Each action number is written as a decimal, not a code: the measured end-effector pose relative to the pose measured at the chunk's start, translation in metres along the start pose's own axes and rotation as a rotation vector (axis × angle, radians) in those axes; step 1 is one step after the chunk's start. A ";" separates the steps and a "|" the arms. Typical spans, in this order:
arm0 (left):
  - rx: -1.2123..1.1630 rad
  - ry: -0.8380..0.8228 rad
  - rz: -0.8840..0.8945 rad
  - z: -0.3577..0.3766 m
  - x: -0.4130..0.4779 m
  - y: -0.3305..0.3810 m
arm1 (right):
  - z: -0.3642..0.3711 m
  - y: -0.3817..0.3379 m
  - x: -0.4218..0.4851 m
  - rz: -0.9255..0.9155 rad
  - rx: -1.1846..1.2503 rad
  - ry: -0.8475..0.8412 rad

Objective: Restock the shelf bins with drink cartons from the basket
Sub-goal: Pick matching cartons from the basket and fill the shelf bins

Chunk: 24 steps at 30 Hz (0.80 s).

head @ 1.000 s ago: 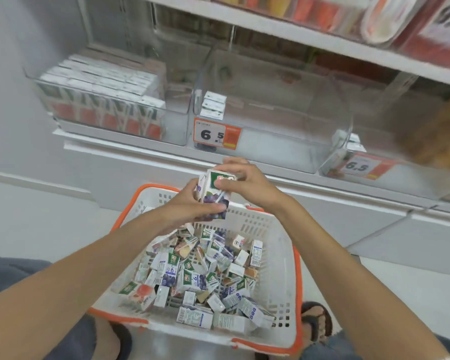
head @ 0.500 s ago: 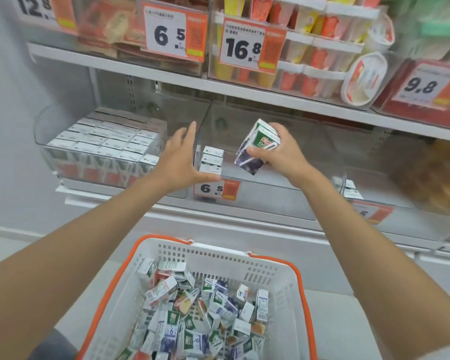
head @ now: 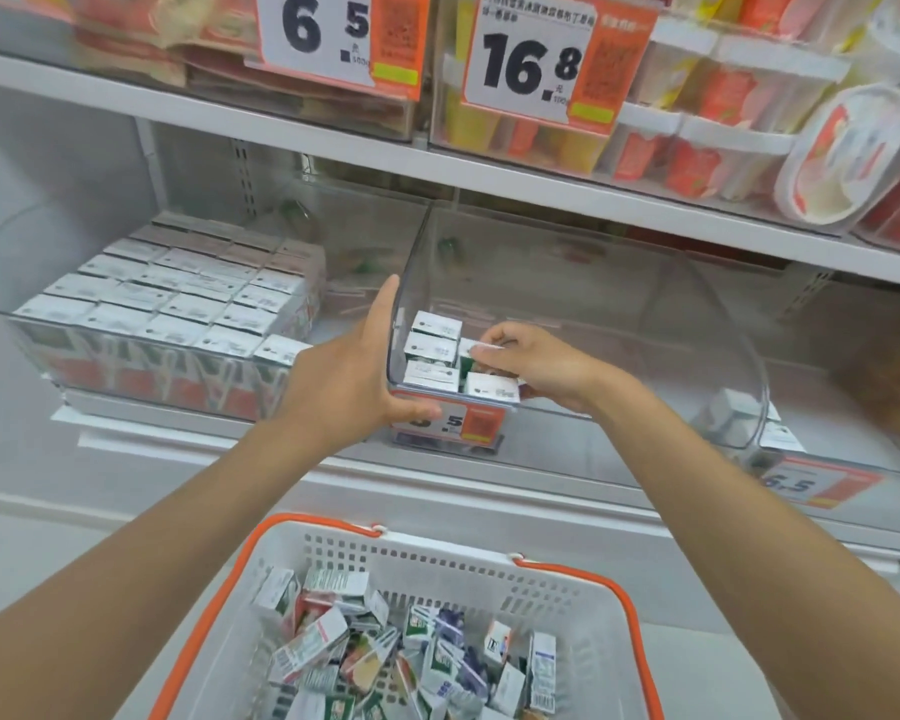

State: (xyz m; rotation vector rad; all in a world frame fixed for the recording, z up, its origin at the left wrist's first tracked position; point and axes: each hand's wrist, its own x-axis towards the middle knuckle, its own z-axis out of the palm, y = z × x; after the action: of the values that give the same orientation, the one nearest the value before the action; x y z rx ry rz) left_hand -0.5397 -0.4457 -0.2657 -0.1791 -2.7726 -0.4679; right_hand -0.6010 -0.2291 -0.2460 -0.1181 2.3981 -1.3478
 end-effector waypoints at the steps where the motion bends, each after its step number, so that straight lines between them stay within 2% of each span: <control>1: 0.005 0.005 -0.001 0.000 0.000 0.000 | -0.004 -0.001 0.003 -0.022 0.035 0.063; 3: 0.016 -0.003 -0.012 0.000 0.000 0.000 | -0.013 -0.005 0.015 -0.077 0.118 0.265; 5: 0.036 -0.011 -0.012 -0.001 -0.001 0.000 | -0.017 -0.009 0.032 -0.176 0.020 0.468; 6: 0.042 -0.010 -0.011 -0.001 -0.002 0.001 | -0.015 -0.013 0.039 -0.222 -0.033 0.482; 8: 0.048 -0.009 -0.008 -0.001 -0.002 0.001 | -0.004 -0.017 0.053 -0.224 -0.016 0.276; 11: 0.060 0.017 -0.001 0.004 -0.002 -0.001 | 0.010 -0.012 0.070 -0.098 0.071 -0.096; 14: 0.050 0.036 0.001 0.009 0.000 -0.005 | 0.012 -0.008 0.072 -0.021 0.102 -0.232; 16: 0.036 0.026 0.010 0.011 0.000 -0.006 | 0.011 -0.009 0.063 -0.045 0.053 -0.222; 18: -0.011 0.000 0.019 0.011 -0.001 -0.004 | 0.011 -0.014 0.045 -0.153 -0.049 -0.090; 20: -0.009 0.028 0.018 0.009 -0.005 0.002 | 0.012 -0.017 0.021 -0.303 -0.122 0.126; 24: 0.128 0.233 0.012 0.009 -0.040 0.022 | 0.025 -0.007 -0.042 -0.505 -0.266 0.523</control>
State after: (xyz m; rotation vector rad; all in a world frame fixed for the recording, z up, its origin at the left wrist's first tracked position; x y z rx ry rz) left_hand -0.5013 -0.4250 -0.2801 -0.1042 -2.5609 -0.2870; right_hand -0.5538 -0.2425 -0.2398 -0.5336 3.1383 -1.3797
